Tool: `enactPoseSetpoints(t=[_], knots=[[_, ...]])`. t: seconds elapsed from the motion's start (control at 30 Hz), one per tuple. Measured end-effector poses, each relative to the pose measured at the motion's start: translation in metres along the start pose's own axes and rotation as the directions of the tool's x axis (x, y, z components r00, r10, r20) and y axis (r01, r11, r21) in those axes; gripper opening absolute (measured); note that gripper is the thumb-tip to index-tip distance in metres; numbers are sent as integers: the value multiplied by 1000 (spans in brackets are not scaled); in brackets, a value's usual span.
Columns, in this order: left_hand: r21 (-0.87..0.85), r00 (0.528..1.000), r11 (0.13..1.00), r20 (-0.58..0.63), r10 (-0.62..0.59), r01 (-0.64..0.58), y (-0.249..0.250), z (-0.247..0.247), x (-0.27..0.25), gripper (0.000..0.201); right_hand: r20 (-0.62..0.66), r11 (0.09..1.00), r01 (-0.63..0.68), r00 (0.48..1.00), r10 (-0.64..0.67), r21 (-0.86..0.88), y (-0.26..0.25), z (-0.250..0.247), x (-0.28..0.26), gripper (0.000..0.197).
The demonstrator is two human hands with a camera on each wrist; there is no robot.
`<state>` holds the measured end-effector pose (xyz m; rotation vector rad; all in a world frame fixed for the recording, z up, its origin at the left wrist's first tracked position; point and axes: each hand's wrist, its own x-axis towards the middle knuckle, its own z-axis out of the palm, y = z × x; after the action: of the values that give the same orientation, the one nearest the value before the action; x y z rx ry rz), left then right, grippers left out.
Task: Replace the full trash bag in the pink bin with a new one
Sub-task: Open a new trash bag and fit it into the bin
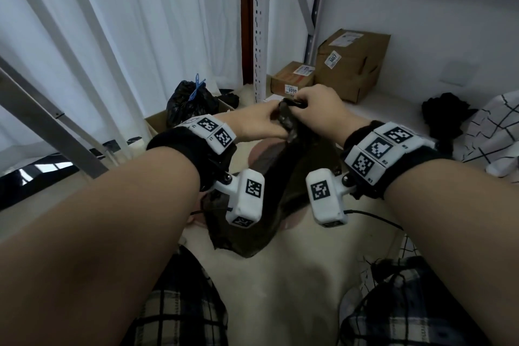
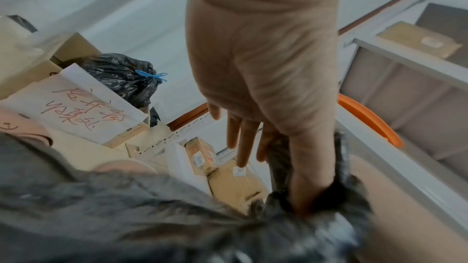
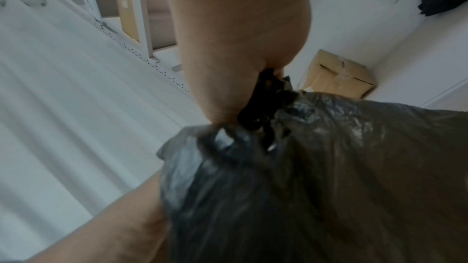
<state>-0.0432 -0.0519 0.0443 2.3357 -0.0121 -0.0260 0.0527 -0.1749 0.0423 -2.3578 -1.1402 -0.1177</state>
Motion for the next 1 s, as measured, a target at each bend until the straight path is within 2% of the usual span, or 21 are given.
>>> enactPoseSetpoints(t=[0.07,0.13,0.23,0.3,0.37,0.43,0.5,0.53,0.6,0.67,0.73,0.77,0.83,0.93,1.0], knots=[[163,995,983,-66,-76,86,-12,-5,2,16,-39,996,-79,996,78,-41,6,-2,-2,16],[212,989,968,-84,-121,136,-23,-9,-1,9,-92,989,-150,985,148,-16,14,-5,-4,15],[230,974,953,-154,-166,199,-32,-11,-3,23,-133,979,-195,970,202,65,24,-10,-5,17],[245,959,946,-237,-154,213,-33,-12,-1,27,-114,980,-170,977,182,107,25,-12,-6,17],[137,952,973,-267,-147,188,-29,-10,0,25,-32,984,-101,994,107,146,21,-11,-11,17],[7,973,994,-206,-109,112,-21,-7,-1,42,56,990,-18,998,10,142,12,-9,-15,16],[49,990,997,-131,-59,66,-15,-4,-1,55,97,983,43,993,-61,177,5,-6,-14,10],[86,994,995,-104,-45,54,-14,-3,1,52,102,978,50,992,-72,202,2,-5,-13,8],[90,996,995,-81,-37,44,-16,-1,5,29,87,970,44,994,-67,239,-7,-6,-11,13],[47,989,997,-134,-62,69,-20,-2,5,8,129,959,5,991,-43,283,-8,-6,-10,24],[17,978,995,-186,-98,103,-27,-7,1,12,234,982,-53,972,9,183,-2,-4,-10,34],[11,970,992,-211,-120,125,-32,-10,-1,13,249,994,-49,968,24,95,4,0,-9,30],[26,956,985,-246,-159,170,-38,-17,-7,11,194,996,-77,979,65,54,13,-1,-9,9],[91,947,969,-252,-201,230,-45,-23,-10,24,35,960,-114,993,109,255,17,-7,-12,26],[163,940,944,-237,-244,286,-45,-23,-10,29,6,917,-107,994,113,384,13,-9,-13,27]])
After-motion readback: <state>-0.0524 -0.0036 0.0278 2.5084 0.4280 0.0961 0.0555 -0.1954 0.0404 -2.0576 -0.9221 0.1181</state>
